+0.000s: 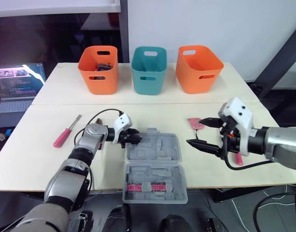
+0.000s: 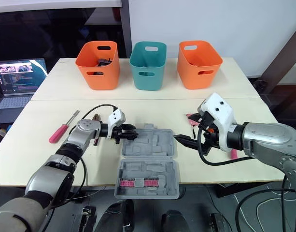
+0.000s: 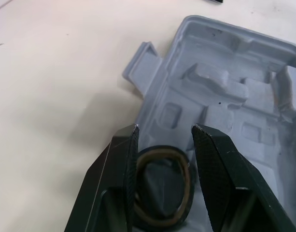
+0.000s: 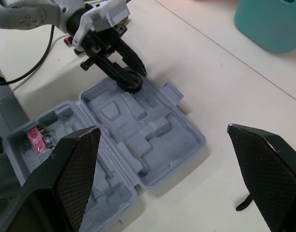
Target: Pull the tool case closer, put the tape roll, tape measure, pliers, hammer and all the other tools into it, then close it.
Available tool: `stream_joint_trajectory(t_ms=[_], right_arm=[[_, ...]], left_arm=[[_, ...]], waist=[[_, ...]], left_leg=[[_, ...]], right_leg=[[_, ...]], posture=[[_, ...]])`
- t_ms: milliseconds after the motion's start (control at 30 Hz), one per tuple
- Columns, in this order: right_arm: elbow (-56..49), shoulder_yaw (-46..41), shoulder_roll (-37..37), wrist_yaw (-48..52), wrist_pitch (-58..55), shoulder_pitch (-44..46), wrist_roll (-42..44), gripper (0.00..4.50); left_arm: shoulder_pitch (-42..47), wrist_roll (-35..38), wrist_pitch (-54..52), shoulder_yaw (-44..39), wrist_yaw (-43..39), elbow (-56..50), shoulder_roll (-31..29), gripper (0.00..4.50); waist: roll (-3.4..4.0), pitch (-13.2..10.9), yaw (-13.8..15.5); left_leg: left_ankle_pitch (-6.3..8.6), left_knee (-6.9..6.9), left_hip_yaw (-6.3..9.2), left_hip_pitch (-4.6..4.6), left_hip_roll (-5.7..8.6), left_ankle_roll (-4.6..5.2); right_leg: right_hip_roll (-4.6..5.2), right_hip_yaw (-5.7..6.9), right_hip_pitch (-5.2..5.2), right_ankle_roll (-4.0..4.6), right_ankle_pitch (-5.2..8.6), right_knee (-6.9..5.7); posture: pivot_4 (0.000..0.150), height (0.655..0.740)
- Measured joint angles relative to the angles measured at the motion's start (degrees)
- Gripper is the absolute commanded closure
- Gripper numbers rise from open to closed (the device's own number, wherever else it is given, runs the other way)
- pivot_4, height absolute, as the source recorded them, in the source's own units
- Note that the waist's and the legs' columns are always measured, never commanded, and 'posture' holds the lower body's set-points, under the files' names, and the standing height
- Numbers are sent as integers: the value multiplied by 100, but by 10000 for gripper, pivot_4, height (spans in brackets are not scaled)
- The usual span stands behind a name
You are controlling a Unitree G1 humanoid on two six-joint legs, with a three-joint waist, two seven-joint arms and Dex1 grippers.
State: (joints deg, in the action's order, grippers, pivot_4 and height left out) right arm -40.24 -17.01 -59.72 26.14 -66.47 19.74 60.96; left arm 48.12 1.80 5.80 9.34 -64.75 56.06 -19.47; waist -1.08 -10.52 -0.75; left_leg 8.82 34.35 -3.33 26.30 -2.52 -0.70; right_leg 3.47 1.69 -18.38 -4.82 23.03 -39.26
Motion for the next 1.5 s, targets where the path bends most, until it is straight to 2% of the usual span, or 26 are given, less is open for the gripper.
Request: stream_joint_trajectory(t_ms=[33, 533, 633, 667, 800, 1133, 1500], right_arm=[[0, 0, -1, 0, 0, 0, -1, 0], [15, 3, 0, -44, 52, 51, -1, 0], [15, 3, 0, -51, 52, 51, -1, 0], [15, 3, 0, -52, 52, 50, -1, 0], [14, 3, 0, -59, 52, 50, 0, 0], [14, 4, 0, -64, 52, 50, 0, 0], [14, 32, 0, -110, 52, 52, 3, 0]], left_arm=[[-1, 0, 7, -30, 3, 32, -5, 40423], [-1, 7, 134, -162, -109, 53, -3, 40423], [-1, 11, 120, -193, -126, 59, 2, 32689], [-1, 8, 140, -204, -114, 61, 2, 28596], [51, 7, 250, -255, 89, 192, 3, 28596], [51, -112, 468, -229, -45, 230, 1, 28596], [-95, -511, 1203, -5, 146, 511, 11, 28596]], waist=[[0, 0, 3], [0, 0, 11], [0, 0, 11], [0, 0, 11], [0, 0, 11], [0, 0, 12], [0, 2, 12]], left_leg=[[0, 0, 0, 0, 0, 0], [0, 3, 0, 0, 0, 0], [0, 4, 0, 0, 0, 0], [0, 4, 0, 0, 0, 0], [0, 5, 0, 0, 0, 0], [0, 5, 0, 0, 1, 0], [0, 6, 0, 0, 0, 0]], right_leg=[[0, 0, 0, 0, 0, 0], [1, 1, 1, 0, 0, -2], [1, 1, 1, 0, 0, -2], [1, 1, 1, 0, 0, -2], [1, 1, 1, 0, 0, -3], [0, 1, 1, 0, 0, -3], [1, 1, 2, 0, 0, -4]], posture=[[1500, 7400], [1500, 7400], [1500, 7400], [1500, 7400], [1500, 7400], [1500, 7400], [1500, 7400]])
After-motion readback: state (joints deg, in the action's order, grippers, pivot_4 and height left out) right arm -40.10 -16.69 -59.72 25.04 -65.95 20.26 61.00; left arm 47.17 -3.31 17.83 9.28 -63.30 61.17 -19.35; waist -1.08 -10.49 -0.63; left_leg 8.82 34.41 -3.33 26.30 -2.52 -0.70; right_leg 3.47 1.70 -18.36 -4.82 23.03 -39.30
